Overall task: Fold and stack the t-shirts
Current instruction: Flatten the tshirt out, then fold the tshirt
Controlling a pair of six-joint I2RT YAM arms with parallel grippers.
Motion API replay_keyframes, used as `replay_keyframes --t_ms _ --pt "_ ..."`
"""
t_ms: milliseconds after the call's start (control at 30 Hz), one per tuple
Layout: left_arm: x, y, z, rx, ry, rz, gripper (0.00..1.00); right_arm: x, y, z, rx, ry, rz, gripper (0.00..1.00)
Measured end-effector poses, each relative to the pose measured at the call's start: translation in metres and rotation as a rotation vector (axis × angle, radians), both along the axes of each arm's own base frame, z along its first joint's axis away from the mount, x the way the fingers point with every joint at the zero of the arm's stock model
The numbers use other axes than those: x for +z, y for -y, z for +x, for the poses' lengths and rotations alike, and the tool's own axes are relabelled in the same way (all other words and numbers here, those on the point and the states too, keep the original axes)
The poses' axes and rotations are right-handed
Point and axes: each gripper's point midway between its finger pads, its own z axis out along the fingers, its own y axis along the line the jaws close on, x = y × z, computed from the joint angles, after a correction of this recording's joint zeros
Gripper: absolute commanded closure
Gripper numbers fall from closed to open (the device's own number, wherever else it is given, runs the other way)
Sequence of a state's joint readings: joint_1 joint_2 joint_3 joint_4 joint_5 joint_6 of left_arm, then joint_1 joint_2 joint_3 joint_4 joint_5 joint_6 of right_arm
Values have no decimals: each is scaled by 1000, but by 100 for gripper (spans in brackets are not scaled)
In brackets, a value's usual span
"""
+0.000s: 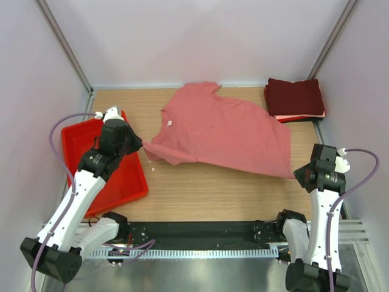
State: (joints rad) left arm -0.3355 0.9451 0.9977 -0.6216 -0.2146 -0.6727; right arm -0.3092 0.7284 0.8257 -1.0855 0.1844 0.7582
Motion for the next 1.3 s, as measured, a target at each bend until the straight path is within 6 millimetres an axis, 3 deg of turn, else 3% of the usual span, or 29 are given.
replay_keyframes --t_ms 600,967,1300 --pt "-88 12 29 -9 -288 98 100 -47 11 29 -5 -174 50 99" --pt "-86 32 87 -29 -317 132 100 -83 21 48 -21 -230 49 99" --pt "-132 37 114 -35 -449 206 100 -102 28 81 9 -235 62 99"
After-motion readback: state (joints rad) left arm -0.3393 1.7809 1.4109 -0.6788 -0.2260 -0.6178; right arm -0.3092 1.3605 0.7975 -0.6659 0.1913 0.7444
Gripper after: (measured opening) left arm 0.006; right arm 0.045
